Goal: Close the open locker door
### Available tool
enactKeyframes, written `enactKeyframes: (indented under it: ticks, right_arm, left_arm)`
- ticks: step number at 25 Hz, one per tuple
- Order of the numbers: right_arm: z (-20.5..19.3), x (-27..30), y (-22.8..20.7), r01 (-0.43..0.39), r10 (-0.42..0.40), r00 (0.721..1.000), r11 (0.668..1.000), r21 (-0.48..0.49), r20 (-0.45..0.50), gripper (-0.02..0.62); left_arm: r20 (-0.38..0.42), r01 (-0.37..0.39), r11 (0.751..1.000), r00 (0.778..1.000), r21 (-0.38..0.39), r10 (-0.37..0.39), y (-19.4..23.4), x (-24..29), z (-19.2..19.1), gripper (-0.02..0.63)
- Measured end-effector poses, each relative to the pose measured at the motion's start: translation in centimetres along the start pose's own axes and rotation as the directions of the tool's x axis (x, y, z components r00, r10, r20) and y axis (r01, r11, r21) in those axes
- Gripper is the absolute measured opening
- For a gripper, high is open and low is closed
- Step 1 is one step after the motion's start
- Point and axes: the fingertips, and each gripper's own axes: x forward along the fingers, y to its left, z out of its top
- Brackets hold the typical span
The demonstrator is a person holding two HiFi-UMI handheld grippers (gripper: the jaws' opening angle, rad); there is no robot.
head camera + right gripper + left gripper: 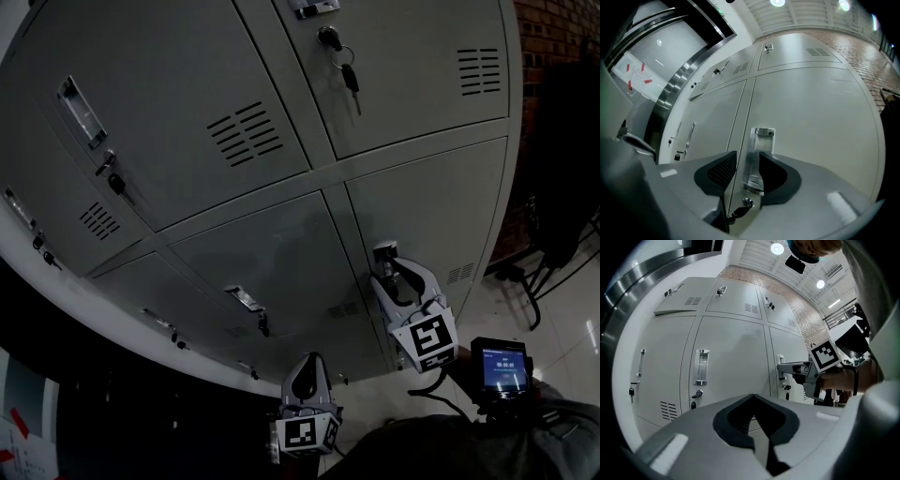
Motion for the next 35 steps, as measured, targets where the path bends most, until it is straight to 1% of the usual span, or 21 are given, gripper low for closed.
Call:
enactKeyframes:
  ticks: [3, 8, 12, 16, 21, 23, 27, 31, 35]
  right_arm:
    - [0.1, -0.8, -0.3, 0.0, 0.0, 1.0, 1.0, 0.001, 0.001, 0.163]
    - [0.0, -3.9, -0.7, -0.011, 0.01, 1.0, 1.0, -0.016, -0.013, 0.154]
    - [-0.5, -8.0, -1.1, -0.037, 0.036, 0.999, 0.999, -0.015, -0.031, 0.105]
    - [-0.5, -12.9, -2.5, -0.055, 0.055, 0.998, 0.998, 0.005, -0.033, 0.075]
    - [-1.7, -19.3, -3.9, -0.088, 0.091, 0.994, 0.995, 0.049, -0.054, 0.008]
    - [-2.4, -21.6, -4.3, -0.104, 0.109, 0.991, 0.992, 0.07, -0.075, 0.008]
    - [-2.9, -25.4, -3.7, -0.132, 0.139, 0.985, 0.989, 0.068, -0.107, 0.006]
    - [-1.2, -29.0, -2.3, -0.136, 0.141, 0.986, 0.989, 0.065, -0.088, 0.006]
    - [0.1, -33.1, -0.4, -0.091, 0.095, 0.992, 0.994, 0.056, -0.085, 0.006]
  left_arm:
    - [-0.01, 0.009, 1.0, 1.0, 0.009, -0.009, -0.6, 0.1, 0.2, 0.002]
    - [0.002, 0.03, 1.0, 1.0, 0.008, -0.03, -3.0, 0.3, 0.9, 0.002]
    - [0.014, 0.024, 1.0, 1.0, 0.006, -0.024, -5.8, -0.2, 1.4, 0.002]
    - [0.024, -0.001, 1.0, 1.0, 0.008, 0.001, -9.6, -1.4, 1.9, 0.002]
    - [0.009, -0.05, 0.999, 0.999, 0.019, 0.049, -14.8, -3.9, 1.7, 0.002]
    - [0.002, -0.065, 0.998, 0.998, 0.021, 0.065, -16.7, -5.1, 1.7, 0.002]
    - [-0.009, -0.079, 0.997, 0.997, 0.027, 0.079, -19.3, -8.1, 1.8, 0.002]
    - [0.006, -0.056, 0.998, 0.998, 0.011, 0.056, -21.5, -10.8, 2.6, 0.002]
    - [0.039, -0.007, 1.0, 0.999, 0.005, 0.007, -22.7, -14.4, 3.5, 0.002]
